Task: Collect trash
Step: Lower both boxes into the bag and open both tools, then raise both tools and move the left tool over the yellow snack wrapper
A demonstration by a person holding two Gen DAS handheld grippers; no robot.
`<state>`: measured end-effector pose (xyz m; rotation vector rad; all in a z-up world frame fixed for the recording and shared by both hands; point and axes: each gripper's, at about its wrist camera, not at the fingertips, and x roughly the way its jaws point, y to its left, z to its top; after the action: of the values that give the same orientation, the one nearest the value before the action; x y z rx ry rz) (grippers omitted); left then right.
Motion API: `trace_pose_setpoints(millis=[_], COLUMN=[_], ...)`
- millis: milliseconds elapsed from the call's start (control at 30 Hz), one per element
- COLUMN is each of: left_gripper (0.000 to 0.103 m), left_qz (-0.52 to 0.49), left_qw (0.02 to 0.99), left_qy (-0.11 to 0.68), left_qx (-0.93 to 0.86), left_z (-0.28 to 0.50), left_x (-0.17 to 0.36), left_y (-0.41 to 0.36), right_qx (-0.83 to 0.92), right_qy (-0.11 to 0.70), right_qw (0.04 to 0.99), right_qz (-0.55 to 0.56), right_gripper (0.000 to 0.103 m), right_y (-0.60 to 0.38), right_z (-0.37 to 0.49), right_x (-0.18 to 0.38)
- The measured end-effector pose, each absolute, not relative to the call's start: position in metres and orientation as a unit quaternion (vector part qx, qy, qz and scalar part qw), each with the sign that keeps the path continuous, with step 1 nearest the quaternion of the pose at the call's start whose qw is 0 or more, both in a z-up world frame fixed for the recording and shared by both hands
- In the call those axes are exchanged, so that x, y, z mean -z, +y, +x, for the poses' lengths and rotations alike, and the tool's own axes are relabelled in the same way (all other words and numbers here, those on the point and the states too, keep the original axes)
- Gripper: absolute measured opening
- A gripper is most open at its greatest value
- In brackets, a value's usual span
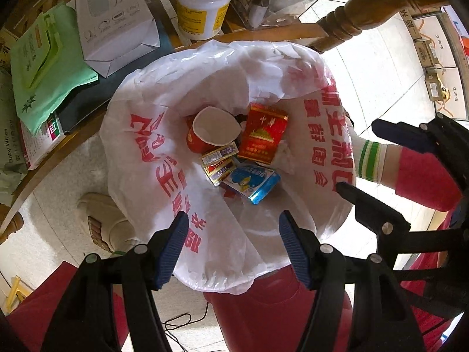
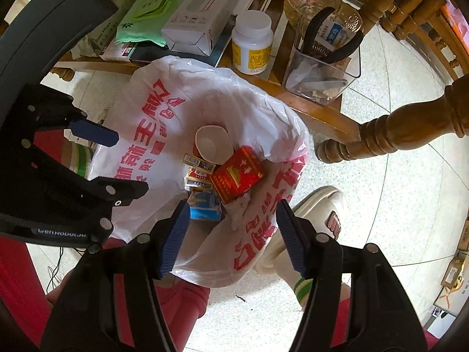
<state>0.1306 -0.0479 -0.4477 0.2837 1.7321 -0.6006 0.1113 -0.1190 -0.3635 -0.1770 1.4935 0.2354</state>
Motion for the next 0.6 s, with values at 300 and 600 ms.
trace_pose_setpoints(millis=[300, 600], left_gripper=[0.064, 0.078], left_qz=[0.147, 0.173], left_qw=[0.624, 0.680], left_qy=[0.722, 0.662], left_qx=[0.260, 0.264], left_z=[0.115, 0.087], left_x=[0.415, 0.308], left_y=[-0.051, -0.038], right_qx=[-0.110, -0.119], right_qy=[0.661, 0.601], right_qw=[0.739, 0.789], right_qz=[-0.076, -0.047], right_gripper=[0.060, 0.073], right_y=[-0.118, -0.131], right_z=[0.099, 0.070], right_x=[0.334, 0.226])
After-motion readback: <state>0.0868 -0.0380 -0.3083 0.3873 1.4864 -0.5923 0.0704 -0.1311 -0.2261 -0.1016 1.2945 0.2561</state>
